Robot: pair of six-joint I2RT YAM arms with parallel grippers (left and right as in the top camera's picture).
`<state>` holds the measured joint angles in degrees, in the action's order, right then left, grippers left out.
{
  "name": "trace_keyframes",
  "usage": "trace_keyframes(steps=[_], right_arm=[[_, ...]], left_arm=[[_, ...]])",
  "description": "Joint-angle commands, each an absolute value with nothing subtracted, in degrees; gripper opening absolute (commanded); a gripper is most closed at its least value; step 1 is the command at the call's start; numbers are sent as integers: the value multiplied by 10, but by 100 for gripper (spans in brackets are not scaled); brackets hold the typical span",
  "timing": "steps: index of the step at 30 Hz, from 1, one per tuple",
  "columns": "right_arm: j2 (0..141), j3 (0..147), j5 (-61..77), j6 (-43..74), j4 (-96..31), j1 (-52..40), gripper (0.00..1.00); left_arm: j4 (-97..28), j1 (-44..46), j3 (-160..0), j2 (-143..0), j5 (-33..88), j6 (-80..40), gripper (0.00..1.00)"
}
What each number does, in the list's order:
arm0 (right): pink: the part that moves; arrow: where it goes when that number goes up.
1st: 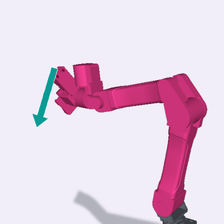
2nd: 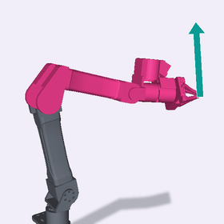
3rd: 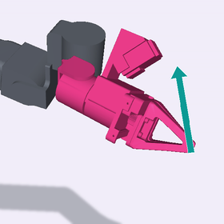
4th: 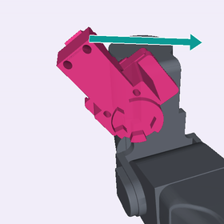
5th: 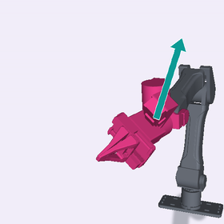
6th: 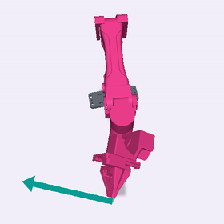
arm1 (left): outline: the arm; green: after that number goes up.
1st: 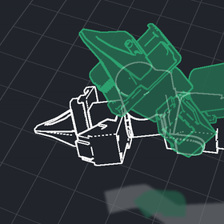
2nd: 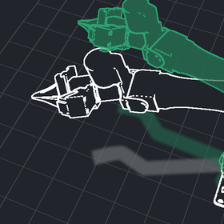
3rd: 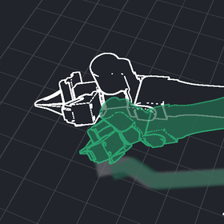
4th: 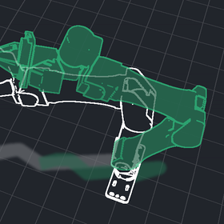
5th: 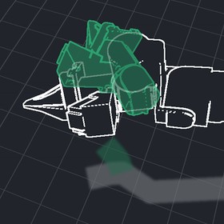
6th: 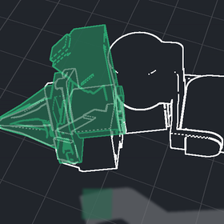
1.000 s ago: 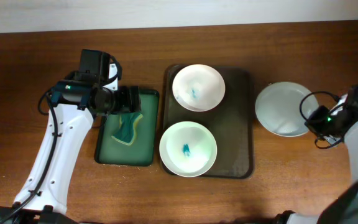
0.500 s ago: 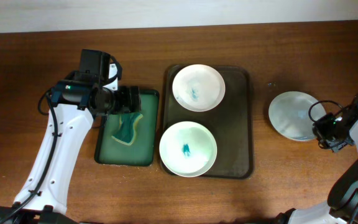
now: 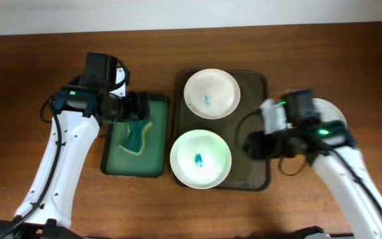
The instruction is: Clean dirty plates on tray and stack at the side
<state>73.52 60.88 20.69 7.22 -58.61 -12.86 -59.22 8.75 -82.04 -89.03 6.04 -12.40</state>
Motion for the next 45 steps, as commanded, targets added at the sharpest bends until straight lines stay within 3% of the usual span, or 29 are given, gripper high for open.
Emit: trace_keyframes(steps=[1,7,8,9,10,16,20,23,27,28,29,31,37,42,45], right_arm=[[828,577,161,48,-545,-228,52],[1026,577,107,47,-436,-240,34],[1031,577,109,47,-430,-237,28],[1031,577,109,49,-425,-234,12],[1031,579,109,49,-422,-226,4],[986,640,84,111,-473,-117,4],[978,636,83,112,-477,-113,4],[978,635,83,115,-480,-112,4],[978,635,83,114,-480,-112,5],[978,635,83,114,-481,-112,5],[978,635,83,114,-480,-112,5],[978,635,83,114,-480,-112,5],[978,635,83,114,-482,-112,5],[978,635,83,114,-493,-112,5],[978,635,83,114,-493,-112,5]], left_arm=[[-592,87,-827,-884,67,-117,99],[-625,87,-827,-884,67,-117,99],[-622,88,-827,-884,67,-117,99],[-622,88,-827,-884,67,-117,99],[-622,88,-827,-884,67,-117,99],[-611,89,-819,-889,63,-117,100],[-562,90,-768,-914,62,-117,99],[-499,90,-710,-962,-7,-117,86],[-408,90,-675,-1075,-2,-117,52],[-395,90,-675,-1108,-2,-117,48],[-387,90,-675,-1129,3,-117,38],[-388,90,-675,-1145,24,-117,0],[-534,90,-797,-1075,24,-116,0],[-558,94,-808,-1051,37,-116,0],[-609,155,-902,-1038,75,-110,0]])
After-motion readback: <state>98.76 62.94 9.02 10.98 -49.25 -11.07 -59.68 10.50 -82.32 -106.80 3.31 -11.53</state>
